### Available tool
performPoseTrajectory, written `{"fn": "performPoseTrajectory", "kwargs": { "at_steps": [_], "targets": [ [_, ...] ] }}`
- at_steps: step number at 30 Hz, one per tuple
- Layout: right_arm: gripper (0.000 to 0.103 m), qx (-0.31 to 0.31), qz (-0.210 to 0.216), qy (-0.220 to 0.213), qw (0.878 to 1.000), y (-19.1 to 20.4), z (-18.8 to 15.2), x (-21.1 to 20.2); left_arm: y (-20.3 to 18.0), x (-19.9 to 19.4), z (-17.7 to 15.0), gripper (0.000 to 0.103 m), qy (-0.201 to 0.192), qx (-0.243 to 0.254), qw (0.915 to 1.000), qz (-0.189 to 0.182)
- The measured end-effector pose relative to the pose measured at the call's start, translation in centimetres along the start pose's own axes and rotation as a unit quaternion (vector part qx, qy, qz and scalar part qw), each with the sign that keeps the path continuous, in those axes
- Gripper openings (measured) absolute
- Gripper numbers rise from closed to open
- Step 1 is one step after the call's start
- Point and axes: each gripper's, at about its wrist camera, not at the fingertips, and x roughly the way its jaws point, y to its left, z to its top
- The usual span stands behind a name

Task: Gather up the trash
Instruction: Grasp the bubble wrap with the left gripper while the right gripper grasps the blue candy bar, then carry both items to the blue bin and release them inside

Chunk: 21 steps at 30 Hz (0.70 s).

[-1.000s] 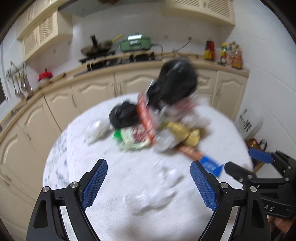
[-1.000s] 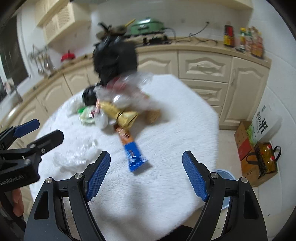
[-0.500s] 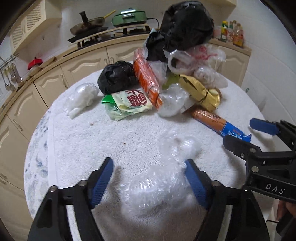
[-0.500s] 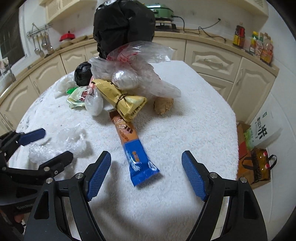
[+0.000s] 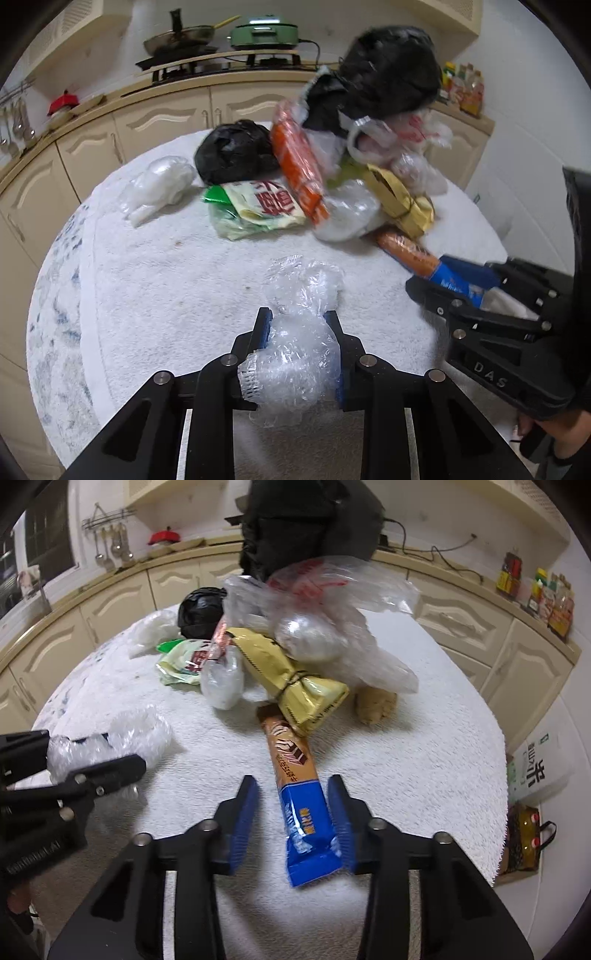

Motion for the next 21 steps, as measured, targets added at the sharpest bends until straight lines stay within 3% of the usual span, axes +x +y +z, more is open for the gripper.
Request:
{"fn": "performPoseTrajectory", "kwargs": {
  "at_steps": [2, 10, 21],
  "targets": [
    [0.02, -0.005, 0.016, 0.0, 1.0, 0.3, 0.0, 0.0, 0.1, -0.6, 0.2, 0.024, -0.007, -0.001, 1.0, 0.006],
    [0.019, 0.018, 0.058, -0.007, 0.998, -0.7, -0.9, -1.5, -1.5, -2.4, 0.2, 0.024, -0.018, 0.01, 0.9998, 0.006],
    [0.019, 0.073, 0.104, -0.069, 0.989, -4.7, -3.1, -8.0, -7.9, -5.0, 1.3, 0.024, -0.04, 0.041, 0.9981, -0.024]
  ]
}}
